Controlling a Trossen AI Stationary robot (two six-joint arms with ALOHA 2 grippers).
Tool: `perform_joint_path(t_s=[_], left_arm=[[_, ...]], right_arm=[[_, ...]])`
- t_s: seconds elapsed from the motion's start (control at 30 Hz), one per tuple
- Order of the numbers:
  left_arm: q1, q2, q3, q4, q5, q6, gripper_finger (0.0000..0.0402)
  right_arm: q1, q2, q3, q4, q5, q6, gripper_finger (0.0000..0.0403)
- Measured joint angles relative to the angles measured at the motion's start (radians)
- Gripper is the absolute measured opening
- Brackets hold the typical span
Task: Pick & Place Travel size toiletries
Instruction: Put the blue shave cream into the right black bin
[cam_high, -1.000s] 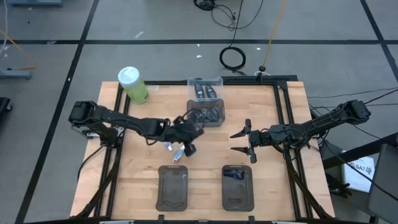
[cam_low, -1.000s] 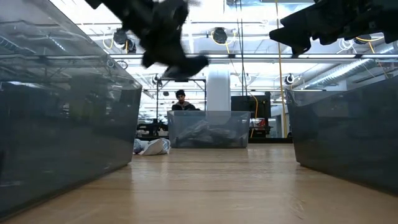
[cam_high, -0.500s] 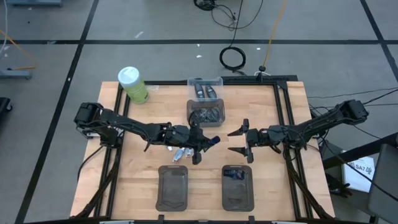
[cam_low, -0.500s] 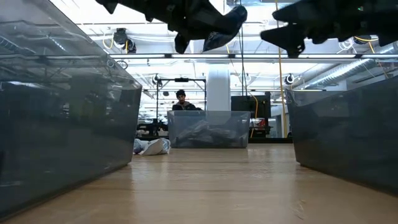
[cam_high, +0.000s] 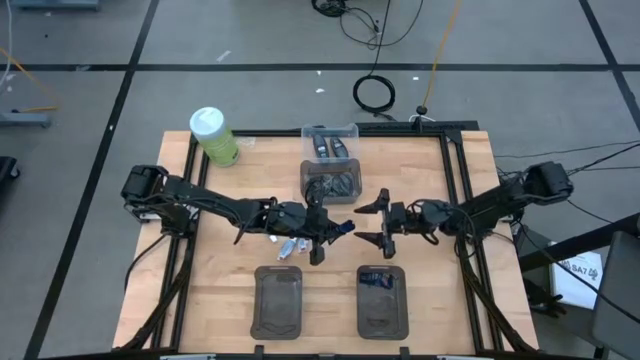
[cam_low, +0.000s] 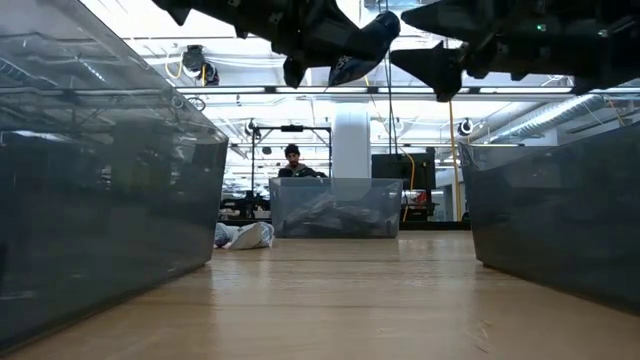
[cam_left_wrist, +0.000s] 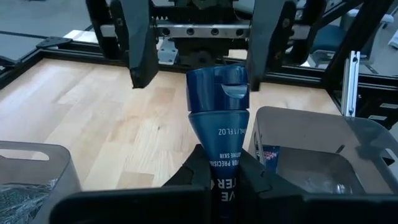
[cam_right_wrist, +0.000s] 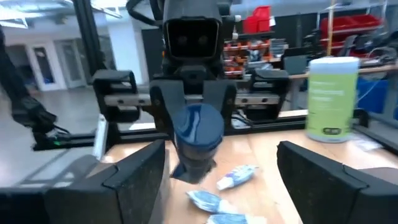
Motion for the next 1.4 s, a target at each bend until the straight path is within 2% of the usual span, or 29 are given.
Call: perform_joint_path(t_s=[0.2, 0.43, 0.53, 0.77, 1.03, 1.17, 1.27, 1.4], left_arm=[[0.000, 0.000, 0.000, 0.001, 0.001, 0.004, 0.0034], [0.000, 0.000, 0.000, -0.016, 0.002, 0.016, 0.0018], [-0.001, 0.000, 0.000, -0.026, 0.002, 0.015, 0.0025], [-0.001, 0.000, 0.000, -0.040, 0.002, 0.013, 0.0052], [-0.001, 0.000, 0.000, -0.039, 0.001, 0.013, 0.0033], [-0.002, 0.000, 0.000, -0.039, 0.000, 0.009, 0.0031], [-0.001, 0.000, 0.000, -0.038, -0.001, -0.048, 0.0048], [0.000, 0.000, 0.000, -0.039, -0.002, -0.097, 0.0106]], right_arm=[[-0.015, 0.071, 0.072, -0.011, -0.062, 0.027, 0.0299], [-0.015, 0.137, 0.128, -0.048, -0.063, 0.003, 0.0291], [-0.015, 0.136, 0.128, -0.056, -0.063, -0.003, 0.0280], [-0.015, 0.124, 0.128, -0.065, -0.090, -0.034, 0.0217], [-0.015, 0.123, 0.128, -0.097, -0.094, -0.068, 0.0112], [-0.016, 0.123, 0.128, -0.096, -0.110, -0.075, 0.0110], [-0.016, 0.123, 0.128, -0.094, -0.111, -0.076, 0.0110], [-0.016, 0.123, 0.128, -0.093, -0.114, -0.078, 0.0110]])
